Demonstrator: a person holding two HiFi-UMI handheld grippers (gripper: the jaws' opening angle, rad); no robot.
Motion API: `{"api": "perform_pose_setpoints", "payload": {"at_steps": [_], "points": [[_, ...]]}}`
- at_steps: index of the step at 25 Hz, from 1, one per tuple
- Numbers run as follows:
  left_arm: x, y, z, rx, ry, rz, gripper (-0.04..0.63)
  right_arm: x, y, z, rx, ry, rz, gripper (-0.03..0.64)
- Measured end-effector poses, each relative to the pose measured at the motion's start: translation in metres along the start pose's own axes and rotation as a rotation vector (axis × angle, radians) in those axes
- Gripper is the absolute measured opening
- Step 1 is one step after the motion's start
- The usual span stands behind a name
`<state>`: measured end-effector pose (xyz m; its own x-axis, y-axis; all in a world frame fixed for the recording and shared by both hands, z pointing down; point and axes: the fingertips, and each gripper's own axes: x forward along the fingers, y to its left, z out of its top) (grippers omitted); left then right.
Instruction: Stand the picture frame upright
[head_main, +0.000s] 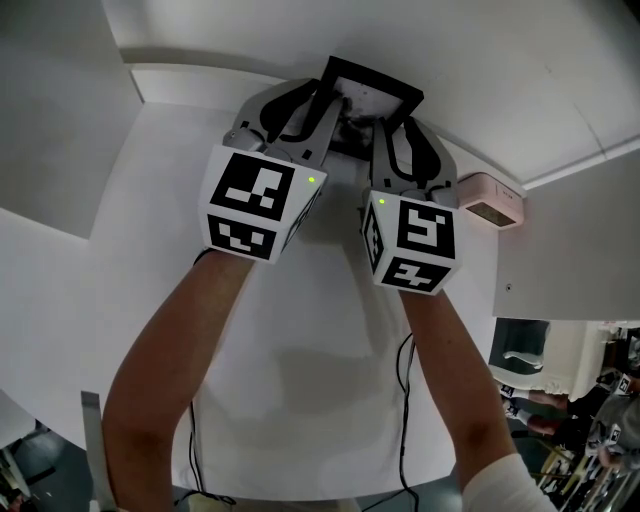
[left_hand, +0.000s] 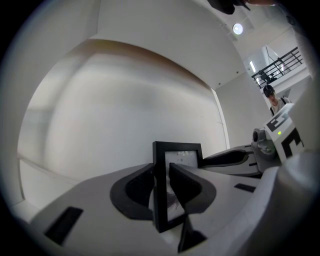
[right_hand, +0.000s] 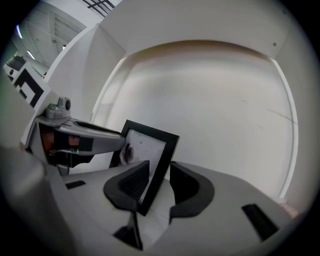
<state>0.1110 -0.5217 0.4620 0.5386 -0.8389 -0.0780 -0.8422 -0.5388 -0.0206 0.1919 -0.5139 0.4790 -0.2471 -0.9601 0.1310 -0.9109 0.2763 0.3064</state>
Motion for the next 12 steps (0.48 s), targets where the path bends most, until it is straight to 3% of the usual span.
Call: {"api": "perform_pose_setpoints", "payload": {"at_steps": [12], "points": [[0.001, 0.001, -0.005, 0.002, 0.032, 0.027, 0.129, 0.004, -0.004, -0.014, 0.03, 0.056, 0.011, 0.135]]}}
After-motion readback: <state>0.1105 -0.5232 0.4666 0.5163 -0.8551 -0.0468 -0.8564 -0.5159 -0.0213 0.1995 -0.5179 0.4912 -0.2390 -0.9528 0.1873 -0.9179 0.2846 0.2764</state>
